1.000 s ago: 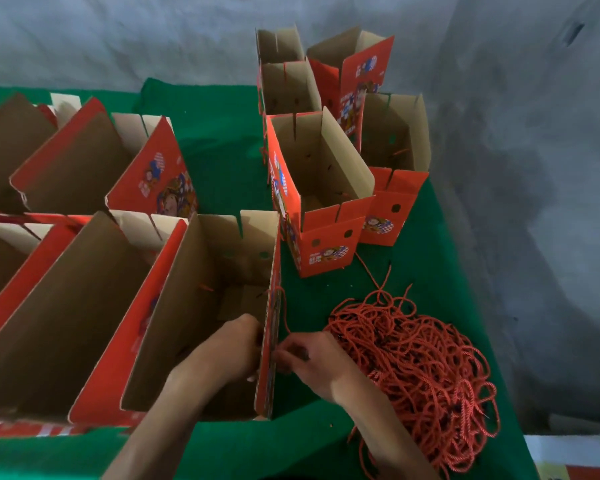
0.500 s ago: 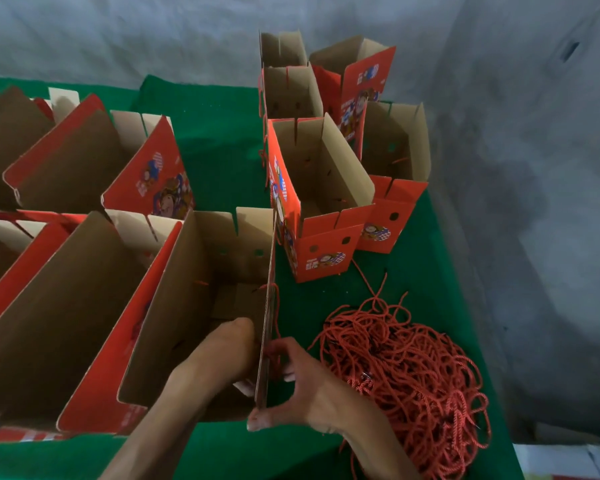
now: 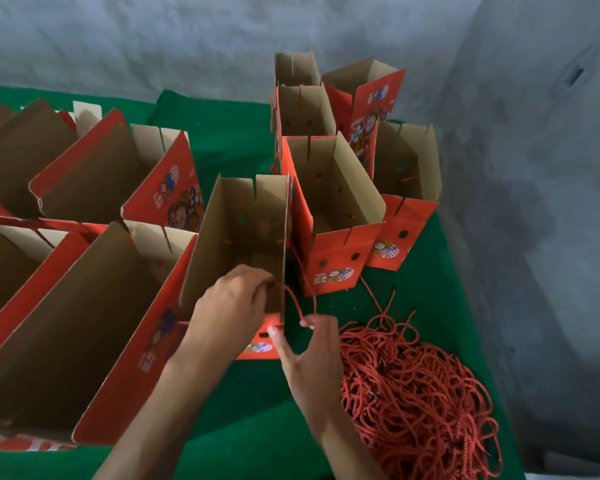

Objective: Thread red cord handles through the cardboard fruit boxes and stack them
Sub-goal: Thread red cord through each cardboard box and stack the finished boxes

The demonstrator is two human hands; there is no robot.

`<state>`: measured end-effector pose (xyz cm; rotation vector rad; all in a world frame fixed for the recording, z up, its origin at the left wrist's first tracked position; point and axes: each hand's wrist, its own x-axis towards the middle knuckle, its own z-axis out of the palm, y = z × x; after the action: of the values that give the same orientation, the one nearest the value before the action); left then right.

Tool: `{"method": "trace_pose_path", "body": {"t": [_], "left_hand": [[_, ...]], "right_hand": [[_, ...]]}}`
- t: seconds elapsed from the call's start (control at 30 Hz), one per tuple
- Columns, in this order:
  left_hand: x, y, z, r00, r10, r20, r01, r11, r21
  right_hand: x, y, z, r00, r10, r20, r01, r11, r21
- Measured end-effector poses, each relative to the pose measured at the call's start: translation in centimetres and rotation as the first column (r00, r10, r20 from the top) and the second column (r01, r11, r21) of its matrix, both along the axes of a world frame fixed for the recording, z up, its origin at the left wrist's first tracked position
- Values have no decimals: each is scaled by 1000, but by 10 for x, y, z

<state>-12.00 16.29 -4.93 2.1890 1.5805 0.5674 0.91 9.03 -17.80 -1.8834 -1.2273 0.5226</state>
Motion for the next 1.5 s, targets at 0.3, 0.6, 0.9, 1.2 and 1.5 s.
{"method": "trace_pose_path", "body": {"t": [0.3,0.6,0.9,1.2,1.5], "left_hand": [[-47,-6,11,939,198,-280,-111,948,298],[-85,5,14,899,282,-335,-371,897,-239],[-58,5,12,996,87,19,-73,918,-390],[-6,4,15,989,-18,144,91,851,-517],[32,4,4,989,-49,142,138,673,-726]], "right_hand": [[-24,41,1,903,364,228,-370,929,-20],[-21,146,21,910,414,-35,-413,894,-175],[-14,216,24,877,433,-207,-480,780,-402],[25,117,-11,960,175,-217,-235,926,-295],[61,20,-54,899,410,152,-118,563,-818]]}}
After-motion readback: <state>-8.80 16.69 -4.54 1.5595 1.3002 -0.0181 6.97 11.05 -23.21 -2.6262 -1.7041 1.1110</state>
